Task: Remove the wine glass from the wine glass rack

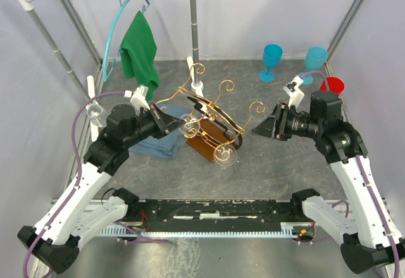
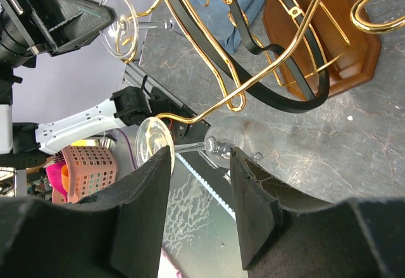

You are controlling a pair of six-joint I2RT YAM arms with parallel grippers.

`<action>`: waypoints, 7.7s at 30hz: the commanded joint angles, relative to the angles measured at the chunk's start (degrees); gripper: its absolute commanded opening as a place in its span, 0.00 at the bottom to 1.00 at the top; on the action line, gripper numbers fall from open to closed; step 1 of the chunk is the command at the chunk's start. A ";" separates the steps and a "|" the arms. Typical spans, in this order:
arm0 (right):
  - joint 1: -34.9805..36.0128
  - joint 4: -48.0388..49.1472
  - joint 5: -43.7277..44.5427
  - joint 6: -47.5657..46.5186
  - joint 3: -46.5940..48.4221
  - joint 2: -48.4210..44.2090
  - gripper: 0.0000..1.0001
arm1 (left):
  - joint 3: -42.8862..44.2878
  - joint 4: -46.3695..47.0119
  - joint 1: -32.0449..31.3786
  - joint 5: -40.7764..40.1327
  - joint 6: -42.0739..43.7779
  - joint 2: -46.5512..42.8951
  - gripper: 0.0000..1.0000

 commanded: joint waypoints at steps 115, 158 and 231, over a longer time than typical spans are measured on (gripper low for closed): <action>23.12 56.09 8.87 55.52 9.86 21.49 0.75 | 31.14 -4.37 -3.08 42.41 59.95 1.94 0.03; 26.52 55.18 21.13 53.94 8.41 22.65 0.58 | 27.50 0.86 -3.08 39.02 55.34 1.02 0.25; -9.93 105.99 66.65 -48.81 12.67 69.65 0.43 | 34.73 -13.53 -3.09 13.95 58.56 10.57 0.99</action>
